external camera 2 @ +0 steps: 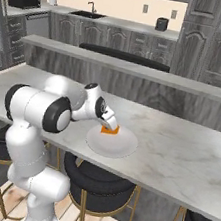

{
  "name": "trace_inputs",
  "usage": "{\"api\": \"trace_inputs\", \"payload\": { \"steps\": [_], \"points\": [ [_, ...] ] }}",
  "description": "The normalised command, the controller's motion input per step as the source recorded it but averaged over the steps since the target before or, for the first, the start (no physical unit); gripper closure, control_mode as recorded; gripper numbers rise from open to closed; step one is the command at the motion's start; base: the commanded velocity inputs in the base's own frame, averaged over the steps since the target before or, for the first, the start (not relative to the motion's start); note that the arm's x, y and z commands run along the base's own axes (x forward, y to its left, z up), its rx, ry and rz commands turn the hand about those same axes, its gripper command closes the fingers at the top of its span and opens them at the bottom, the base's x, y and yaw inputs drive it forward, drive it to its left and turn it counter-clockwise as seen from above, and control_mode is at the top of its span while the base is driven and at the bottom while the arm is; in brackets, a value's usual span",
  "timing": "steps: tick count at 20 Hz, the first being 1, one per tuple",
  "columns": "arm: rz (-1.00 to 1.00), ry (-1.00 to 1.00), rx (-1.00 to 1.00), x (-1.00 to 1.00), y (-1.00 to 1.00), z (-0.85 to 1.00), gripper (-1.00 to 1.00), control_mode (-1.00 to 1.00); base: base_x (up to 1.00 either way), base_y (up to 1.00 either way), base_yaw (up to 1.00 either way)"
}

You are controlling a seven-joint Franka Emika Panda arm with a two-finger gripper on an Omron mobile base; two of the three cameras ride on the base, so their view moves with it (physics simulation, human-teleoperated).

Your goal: Take the cheese, fish, and corn from the fridge and place them on the plate on the dining counter to create an appetizer plate.

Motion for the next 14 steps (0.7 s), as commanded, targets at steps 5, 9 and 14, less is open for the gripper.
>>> {"api": "trace_inputs", "payload": {
  "steps": [5,9,14],
  "points": [
    [0.00,0.00,0.00,0.17,0.00,-0.23,1.00,-1.00,0.00,0.00,0.00],
    [0.00,0.00,0.00,0.05,0.00,-0.20,-1.00,-1.00,0.00,0.00,0.00],
    [0.00,-0.03,0.00,-0.15,0.00,0.00,-1.00,-1.00,0.00,0.00,0.00]
  ]
}}
